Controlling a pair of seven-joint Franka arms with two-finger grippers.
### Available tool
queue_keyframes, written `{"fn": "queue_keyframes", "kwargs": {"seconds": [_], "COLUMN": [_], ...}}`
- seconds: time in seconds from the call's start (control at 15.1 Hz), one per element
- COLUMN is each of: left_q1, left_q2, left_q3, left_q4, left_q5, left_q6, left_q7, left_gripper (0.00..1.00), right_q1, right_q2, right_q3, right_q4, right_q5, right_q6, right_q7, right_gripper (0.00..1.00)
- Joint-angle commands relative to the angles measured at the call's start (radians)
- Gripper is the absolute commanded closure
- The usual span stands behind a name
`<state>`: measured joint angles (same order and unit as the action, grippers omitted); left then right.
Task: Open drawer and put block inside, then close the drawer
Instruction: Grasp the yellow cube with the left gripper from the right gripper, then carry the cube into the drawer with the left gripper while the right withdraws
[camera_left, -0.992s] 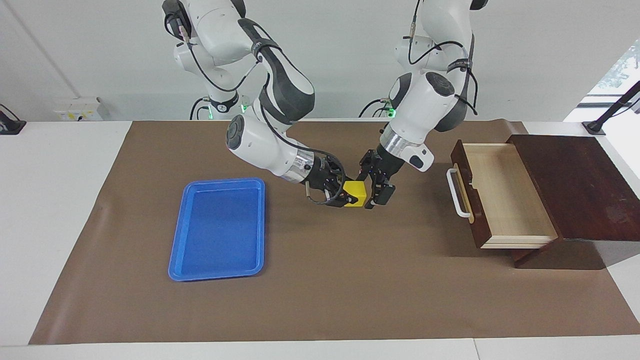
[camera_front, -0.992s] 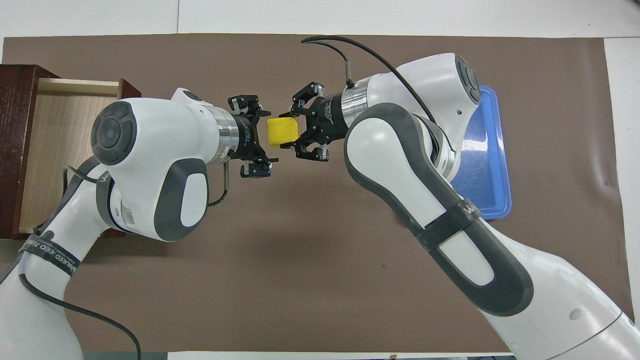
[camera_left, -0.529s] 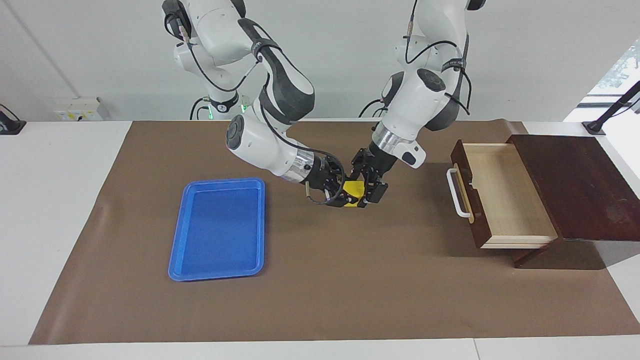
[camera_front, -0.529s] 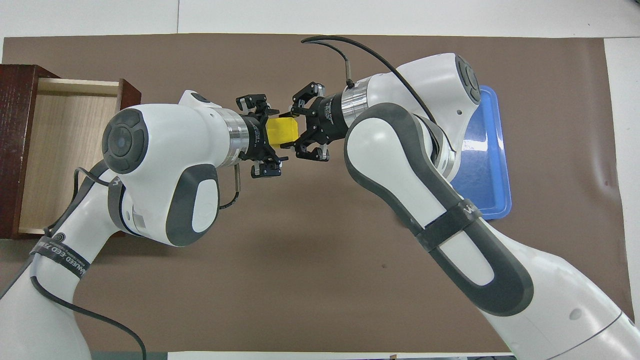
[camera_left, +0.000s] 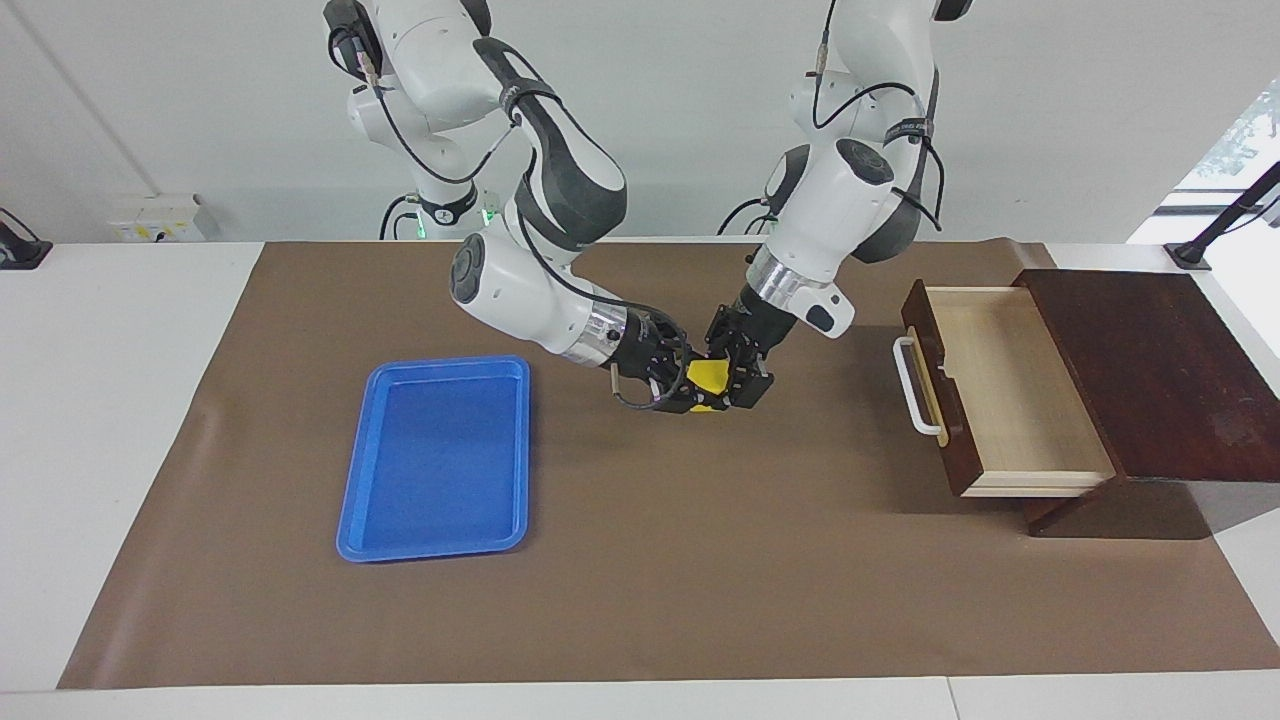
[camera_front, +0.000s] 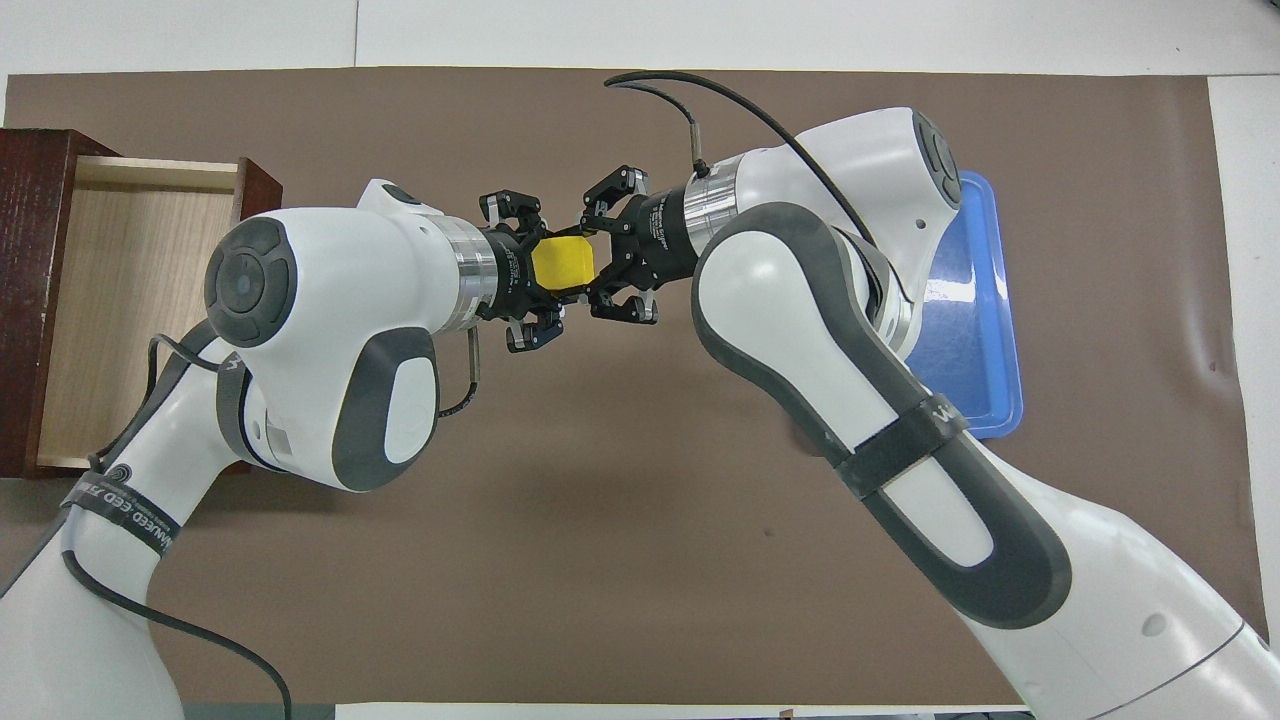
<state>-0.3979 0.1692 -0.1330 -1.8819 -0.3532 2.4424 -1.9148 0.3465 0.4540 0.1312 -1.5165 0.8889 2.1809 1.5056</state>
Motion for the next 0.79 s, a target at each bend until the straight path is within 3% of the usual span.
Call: {"fn": "queue_keyframes", "kwargs": {"seconds": [0.0,0.07,0.4,0.73], "left_q1": [-0.013,-0.012,0.011,0.233], "left_q2": [-0.007,-0.005,-0.007,-0.055], "left_q3": [0.01,0.01,0.021,0.024], "left_q4": [-0.017,-0.017,0.035,0.145], "left_q5": [-0.018,-0.018,0.005,0.008], "left_q6": [0.003,-0.002,-0.101,-0.373], "left_q7": [-0.004,-0.004,0.014,0.186], "left_gripper": [1.0,1.0,1.0,1.0], "right_q1": [-0.014,-0.015,-0.043,-0.061], "right_q2": [-0.015,-0.017,-0.021,-0.023], "right_q3": [0.004,0.002,0.002,0.002], "right_q4": [-0.004,-0.008,-0.008,-0.004], "right_q5": [0.039,0.038,0.039,0.038], "right_q6": [0.007,0.003,-0.023,-0.047], "right_q7": [0.005,0.025,0.033,0.033], "right_gripper": [0.54,0.01,0.0,0.0]}}
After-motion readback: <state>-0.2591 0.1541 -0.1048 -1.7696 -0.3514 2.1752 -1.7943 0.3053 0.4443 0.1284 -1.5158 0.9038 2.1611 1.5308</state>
